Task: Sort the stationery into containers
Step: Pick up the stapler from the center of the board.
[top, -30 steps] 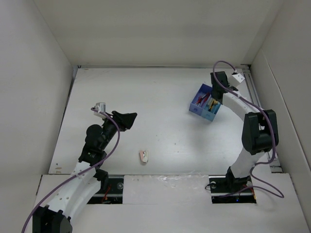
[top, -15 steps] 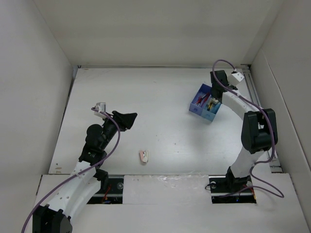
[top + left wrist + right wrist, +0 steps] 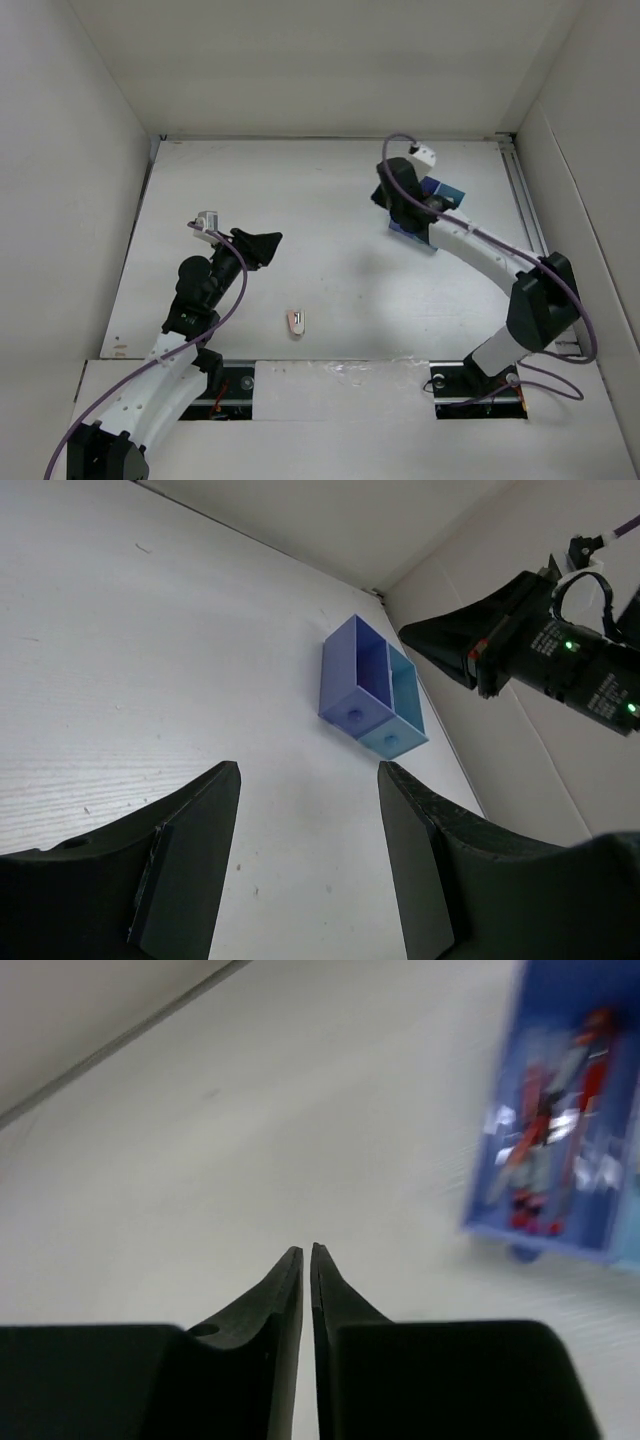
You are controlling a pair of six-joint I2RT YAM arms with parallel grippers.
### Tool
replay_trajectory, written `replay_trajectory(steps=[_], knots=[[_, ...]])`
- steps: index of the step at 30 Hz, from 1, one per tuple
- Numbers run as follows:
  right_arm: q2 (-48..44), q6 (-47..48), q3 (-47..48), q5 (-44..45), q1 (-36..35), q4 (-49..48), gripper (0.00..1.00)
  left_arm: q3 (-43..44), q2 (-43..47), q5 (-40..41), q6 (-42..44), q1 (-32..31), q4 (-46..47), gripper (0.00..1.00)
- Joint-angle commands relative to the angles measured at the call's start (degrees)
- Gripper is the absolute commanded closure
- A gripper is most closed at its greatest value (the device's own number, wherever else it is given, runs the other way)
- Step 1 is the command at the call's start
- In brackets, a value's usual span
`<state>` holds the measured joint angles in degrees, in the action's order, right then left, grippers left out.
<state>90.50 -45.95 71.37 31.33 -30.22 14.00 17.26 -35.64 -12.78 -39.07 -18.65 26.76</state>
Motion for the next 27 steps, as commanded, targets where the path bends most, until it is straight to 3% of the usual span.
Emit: replay_trajectory(steps=[1,3,6,7,11,13,18,27], knots=[[-2.25,3.23,-1.67,-3.03,-7.9,-2.66,0.88,-0.47,0.74,1.08,-0.22,-0.15,2.59,0.46],[-2.26,4.73,-2.56,-4.43,-14.41,-2.66,0.88,-0.47,0.75,1.61,-0.22,-0.15,1.81,0.46],[-2.26,5.96,-3.96,-7.24,-21.43,-1.01,0.76,-0.47,1.98,1.61,-0.22,-0.15,1.8,0.46],[-2.26,5.09,-4.57,-8.47,-22.85,-0.99,0.63,-0.47,2.5,1.61,-0.22,-0.15,1.8,0.46],[-1.03,2.98,-6.68,-14.01,-29.27,-0.46,0.35,-0.47,2.5,1.61,-0.22,-0.15,1.8,0.46],[1.07,1.32,-6.16,-14.02,-33.13,0.41,0.29,-0.47,2.5,2.14,-0.22,-0.15,1.8,0.46],[4.68,-1.15,-4.15,-14.38,-40.17,2.43,0.14,-0.47,5.13,4.33,-0.74,-0.15,0.48,0.46],[14.16,-5.9,-0.36,-3.57,-46.16,6.48,0.1,-1.0,17.34,18.83,-3.82,-0.15,-10.93,0.46]])
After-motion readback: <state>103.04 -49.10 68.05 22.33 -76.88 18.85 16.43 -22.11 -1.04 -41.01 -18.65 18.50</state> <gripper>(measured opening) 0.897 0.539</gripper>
